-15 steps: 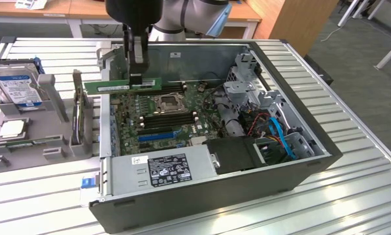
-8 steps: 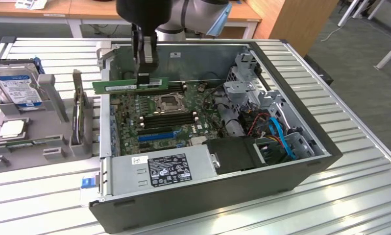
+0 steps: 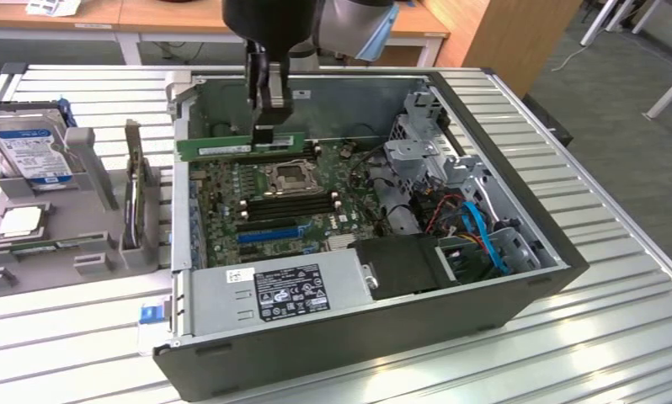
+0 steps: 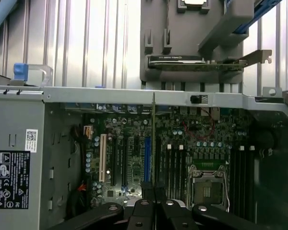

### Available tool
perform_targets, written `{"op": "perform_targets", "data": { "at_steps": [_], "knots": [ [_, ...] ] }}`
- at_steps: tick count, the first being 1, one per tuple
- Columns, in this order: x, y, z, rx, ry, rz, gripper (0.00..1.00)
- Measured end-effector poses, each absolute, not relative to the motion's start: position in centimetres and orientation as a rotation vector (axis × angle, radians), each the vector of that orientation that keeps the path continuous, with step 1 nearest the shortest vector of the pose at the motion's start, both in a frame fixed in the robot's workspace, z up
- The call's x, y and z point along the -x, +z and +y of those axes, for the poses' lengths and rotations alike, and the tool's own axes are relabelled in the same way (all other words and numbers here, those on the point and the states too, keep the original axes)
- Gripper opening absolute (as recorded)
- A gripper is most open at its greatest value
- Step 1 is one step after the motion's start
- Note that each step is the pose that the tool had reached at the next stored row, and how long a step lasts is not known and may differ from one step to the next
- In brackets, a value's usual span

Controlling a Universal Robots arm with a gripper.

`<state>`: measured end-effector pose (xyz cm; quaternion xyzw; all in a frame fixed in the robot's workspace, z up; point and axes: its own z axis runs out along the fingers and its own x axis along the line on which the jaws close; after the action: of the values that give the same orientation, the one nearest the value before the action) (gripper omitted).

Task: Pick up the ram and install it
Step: 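Pick up the ram and move it above insertion slot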

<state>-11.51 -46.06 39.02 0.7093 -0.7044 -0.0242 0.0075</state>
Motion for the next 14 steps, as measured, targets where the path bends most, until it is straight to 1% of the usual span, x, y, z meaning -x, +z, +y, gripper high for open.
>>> {"op": "perform_targets", "data": {
  "at_steps": [14],
  "knots": [
    [8.9, 39.0, -46.1, -2.218, -0.076, -2.202, 0.12]
  ]
}}
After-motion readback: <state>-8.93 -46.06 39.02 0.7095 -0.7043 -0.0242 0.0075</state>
